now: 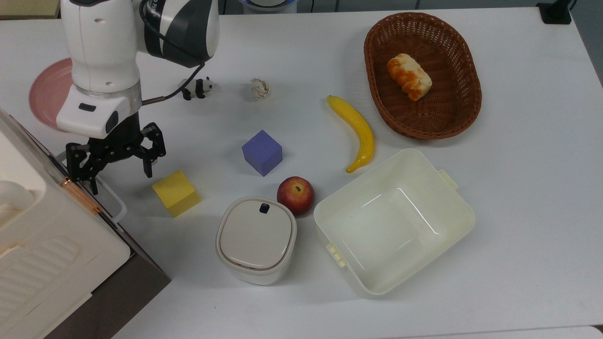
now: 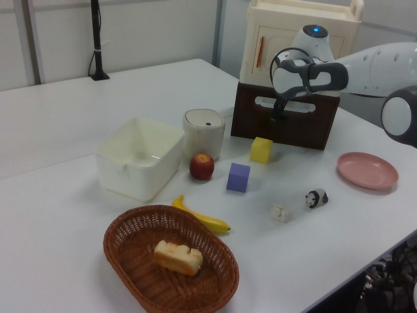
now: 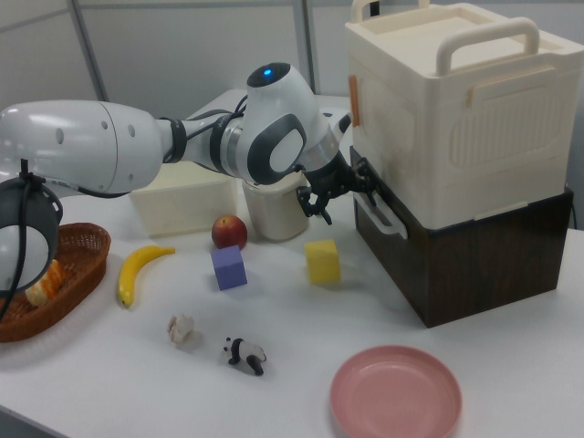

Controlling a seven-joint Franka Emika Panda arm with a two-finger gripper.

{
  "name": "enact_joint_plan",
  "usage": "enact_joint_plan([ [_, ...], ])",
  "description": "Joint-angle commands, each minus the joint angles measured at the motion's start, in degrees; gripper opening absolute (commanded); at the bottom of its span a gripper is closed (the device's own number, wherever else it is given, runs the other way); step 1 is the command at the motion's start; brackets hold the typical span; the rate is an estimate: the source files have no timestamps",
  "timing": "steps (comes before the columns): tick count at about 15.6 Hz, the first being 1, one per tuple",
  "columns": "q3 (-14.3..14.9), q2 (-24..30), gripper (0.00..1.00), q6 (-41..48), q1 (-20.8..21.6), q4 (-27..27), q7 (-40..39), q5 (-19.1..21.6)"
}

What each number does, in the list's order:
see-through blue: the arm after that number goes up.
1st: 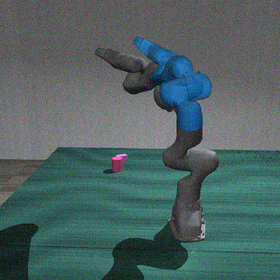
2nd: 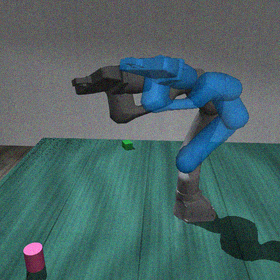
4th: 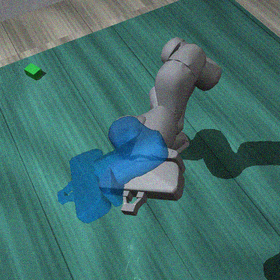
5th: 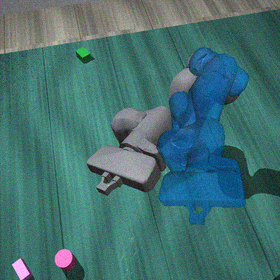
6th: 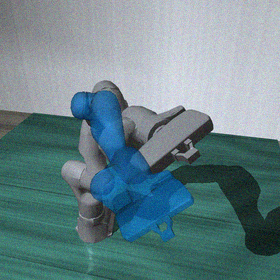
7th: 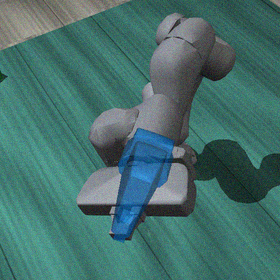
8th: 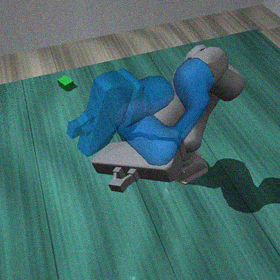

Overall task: Slide the drawer open
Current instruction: 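Lower the gripper to the drawer handle and align with it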

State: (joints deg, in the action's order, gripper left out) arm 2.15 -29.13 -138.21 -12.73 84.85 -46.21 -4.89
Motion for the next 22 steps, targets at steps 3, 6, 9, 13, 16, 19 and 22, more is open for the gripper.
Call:
enact_joint_plan([
  [3,-0.1,-0.8,1.0,-1.3,-0.1,-0.2,-1.1,-0.6],
  [6,-0.2,-0.8,1.0,-1.4,-0.4,-0.2,-1.0,-0.6],
  [9,-0.2,-0.9,1.0,-1.4,-0.5,-0.4,-0.9,-0.5],
  [13,-0.2,-1.9,1.0,-1.7,-1.1,-2.2,-0.6,-0.5],
  [16,-0.2,-2.2,1.0,-1.7,-1.3,-2.6,-0.6,-0.5],
  [19,-0.2,-2.2,0.95,-1.7,-1.3,-2.5,-0.8,-0.5],
  [22,-0.2,-2.2,0.73,-1.7,-1.3,-2.5,-0.9,-0.5],
])
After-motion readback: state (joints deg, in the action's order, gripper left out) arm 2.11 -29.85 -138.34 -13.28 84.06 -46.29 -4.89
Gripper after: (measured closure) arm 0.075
